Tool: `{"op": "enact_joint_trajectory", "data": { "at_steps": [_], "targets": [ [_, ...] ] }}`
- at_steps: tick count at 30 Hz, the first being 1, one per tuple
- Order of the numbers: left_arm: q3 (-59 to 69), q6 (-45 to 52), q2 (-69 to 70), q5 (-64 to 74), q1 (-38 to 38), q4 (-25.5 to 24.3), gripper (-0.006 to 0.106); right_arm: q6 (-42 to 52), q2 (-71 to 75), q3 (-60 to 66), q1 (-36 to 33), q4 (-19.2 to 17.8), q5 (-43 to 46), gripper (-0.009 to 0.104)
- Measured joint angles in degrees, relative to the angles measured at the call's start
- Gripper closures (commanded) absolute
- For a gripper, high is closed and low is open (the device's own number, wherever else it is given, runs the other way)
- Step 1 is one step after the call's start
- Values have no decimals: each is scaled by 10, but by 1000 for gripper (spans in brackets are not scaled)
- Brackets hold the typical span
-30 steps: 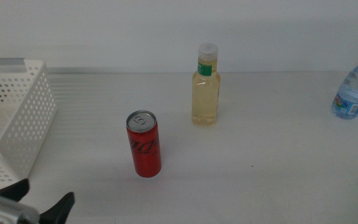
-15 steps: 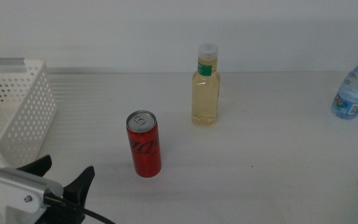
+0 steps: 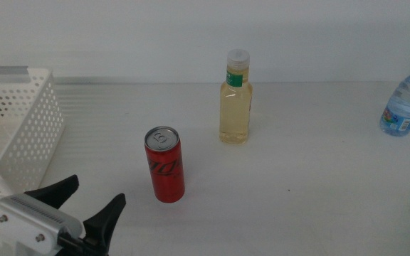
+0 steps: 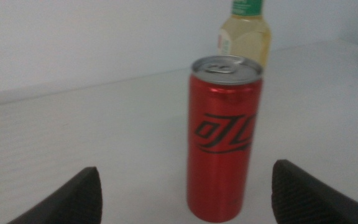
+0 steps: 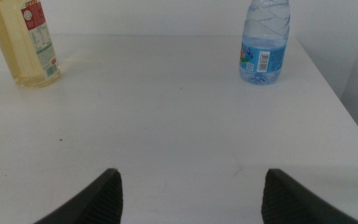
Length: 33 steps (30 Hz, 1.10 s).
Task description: Use arms to grab the bottles and put them into the dustbin to the left of the table.
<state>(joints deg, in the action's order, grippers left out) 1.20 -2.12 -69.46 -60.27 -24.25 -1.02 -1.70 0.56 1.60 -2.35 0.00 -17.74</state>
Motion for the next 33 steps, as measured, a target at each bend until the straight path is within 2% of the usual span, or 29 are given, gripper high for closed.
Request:
{"op": "enact_joint_trajectory", "data": {
  "at_steps": [4,17,33],
  "targets": [
    [0,-1,0,-1,0,-20,12,0,0,0,0,0,0,36],
    [0,-28,-19,-25,0,-43,12,0,0,0,0,0,0,36],
    [-92,-46,-232,-48,0,-96,12,0,0,0,0,0,0,36]
  ]
}}
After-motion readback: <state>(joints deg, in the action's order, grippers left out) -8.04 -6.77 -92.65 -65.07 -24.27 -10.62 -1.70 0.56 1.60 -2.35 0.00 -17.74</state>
